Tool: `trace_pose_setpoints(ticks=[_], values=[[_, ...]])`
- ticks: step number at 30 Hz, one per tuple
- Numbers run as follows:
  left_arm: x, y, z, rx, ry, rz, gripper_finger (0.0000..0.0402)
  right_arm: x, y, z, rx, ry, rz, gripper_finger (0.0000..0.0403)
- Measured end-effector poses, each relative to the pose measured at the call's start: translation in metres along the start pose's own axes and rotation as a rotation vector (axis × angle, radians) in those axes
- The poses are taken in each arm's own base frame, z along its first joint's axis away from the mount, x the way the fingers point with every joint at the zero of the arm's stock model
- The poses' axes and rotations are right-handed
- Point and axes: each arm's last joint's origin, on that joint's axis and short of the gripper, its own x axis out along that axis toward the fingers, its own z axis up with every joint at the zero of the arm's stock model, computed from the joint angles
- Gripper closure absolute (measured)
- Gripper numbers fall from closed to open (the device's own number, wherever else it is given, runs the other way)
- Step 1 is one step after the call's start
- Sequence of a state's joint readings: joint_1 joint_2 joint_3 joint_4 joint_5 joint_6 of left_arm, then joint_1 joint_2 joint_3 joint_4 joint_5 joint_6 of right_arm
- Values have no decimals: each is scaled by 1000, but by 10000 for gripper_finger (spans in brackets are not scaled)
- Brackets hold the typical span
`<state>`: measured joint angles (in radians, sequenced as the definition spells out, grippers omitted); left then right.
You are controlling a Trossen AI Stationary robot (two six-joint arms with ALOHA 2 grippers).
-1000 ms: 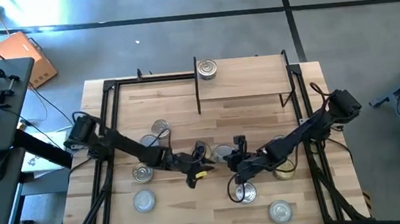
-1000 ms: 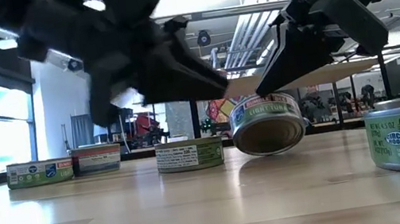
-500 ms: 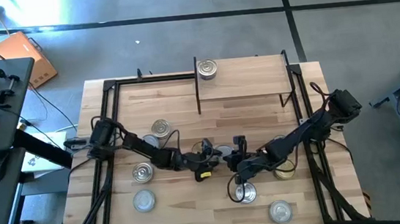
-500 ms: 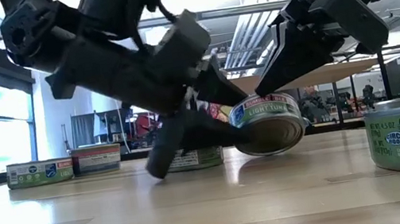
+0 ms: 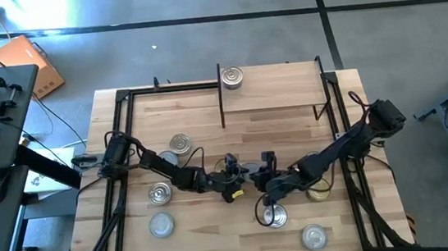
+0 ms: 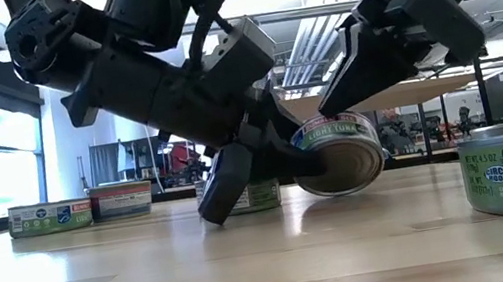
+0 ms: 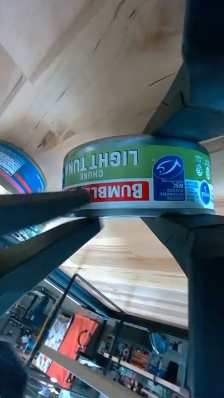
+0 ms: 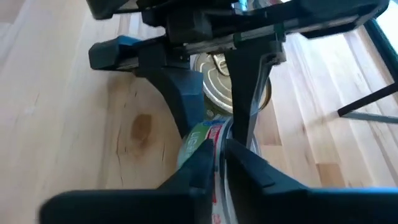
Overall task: Stack canned seafood by type on shelf
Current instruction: Put the white green tuna can on the shelf
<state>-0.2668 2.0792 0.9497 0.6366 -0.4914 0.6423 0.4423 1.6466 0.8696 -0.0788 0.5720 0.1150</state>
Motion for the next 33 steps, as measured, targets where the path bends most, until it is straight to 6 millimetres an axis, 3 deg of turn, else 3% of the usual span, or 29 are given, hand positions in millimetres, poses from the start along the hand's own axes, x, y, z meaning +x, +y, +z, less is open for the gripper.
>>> trace_pose_setpoints(ticks=[9, 13, 16, 19, 26, 33], values=[[0, 0, 0, -45, 6, 5, 283, -5, -3, -5, -113, 59, 1, 161], [0, 0, 0, -54, 3, 3, 283, 8, 4, -15, -215, 110, -11, 120], [0, 0, 0, -64, 1, 1, 281, 15, 7, -18, -221, 119, -33, 123], [0, 0, 0, -64, 0, 0, 270, 16, 8, -19, -181, 115, -35, 151], [0, 0, -1, -65, 9, 7, 235, 18, 4, -17, -78, 107, -65, 286], [-20, 0, 14, -2, 89, 113, 218, 3, 2, -11, -94, 156, -91, 284]])
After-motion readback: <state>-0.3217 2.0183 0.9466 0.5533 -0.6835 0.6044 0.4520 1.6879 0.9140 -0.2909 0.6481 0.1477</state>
